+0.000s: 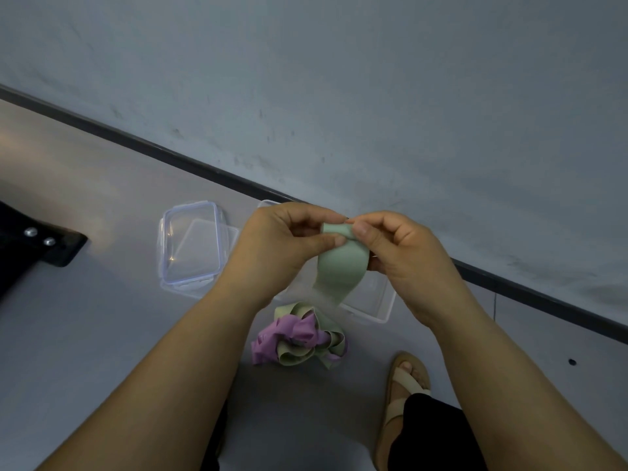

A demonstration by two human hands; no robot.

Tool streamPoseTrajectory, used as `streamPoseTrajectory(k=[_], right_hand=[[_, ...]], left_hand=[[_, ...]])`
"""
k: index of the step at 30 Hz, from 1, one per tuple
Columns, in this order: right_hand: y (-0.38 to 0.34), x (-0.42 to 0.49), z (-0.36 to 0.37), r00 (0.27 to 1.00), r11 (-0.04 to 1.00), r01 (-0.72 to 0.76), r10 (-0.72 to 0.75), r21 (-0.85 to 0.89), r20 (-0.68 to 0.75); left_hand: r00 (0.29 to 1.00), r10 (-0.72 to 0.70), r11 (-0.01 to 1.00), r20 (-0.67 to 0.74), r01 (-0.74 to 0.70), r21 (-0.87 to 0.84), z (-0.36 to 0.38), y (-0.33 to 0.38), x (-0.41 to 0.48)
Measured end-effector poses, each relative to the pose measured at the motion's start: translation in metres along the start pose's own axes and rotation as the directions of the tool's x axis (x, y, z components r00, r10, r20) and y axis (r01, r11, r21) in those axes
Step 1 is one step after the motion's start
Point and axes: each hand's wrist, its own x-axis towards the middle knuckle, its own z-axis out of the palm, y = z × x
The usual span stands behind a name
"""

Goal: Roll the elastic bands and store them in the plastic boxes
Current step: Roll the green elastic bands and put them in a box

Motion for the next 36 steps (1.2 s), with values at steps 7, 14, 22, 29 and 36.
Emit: streamPoseTrajectory(k=[7,14,22,29,36], right_hand=[[0.0019,0.0008,-0.0021,0.999,0.999,0.039,-0.039,0.008,-0.019],[0.0039,0.0001,-0.0017,0.994,0.992,0.106,-0.107,-0.062,-0.005],[0.0022,0.0,-0.0006,0.998,0.997,0.065,-0.064,-0.039,0.027],[-0.0001,0.0009,-0.0004,0.999,0.999,-0.031,0.032,-0.034,0.03],[0.0009,0.0015,-0.0002,1.0,0.99,-0.031,0.03,0.135,0.008]], left_hand=[[0.994,-0.075,0.997,0.074,0.077,-0.018,0.0006,0.0011,-0.0006],[0.993,-0.091,0.994,0.079,0.096,-0.051,-0.0019,0.0023,-0.0007],[1.0,-0.018,1.0,0.016,0.018,0.001,-0.0036,0.0002,0.0006],[1.0,-0.009,1.0,0.018,0.009,0.007,-0.0034,0.0004,0.001],[0.99,-0.127,0.987,0.064,0.132,-0.093,-0.0023,-0.0018,0.0021]])
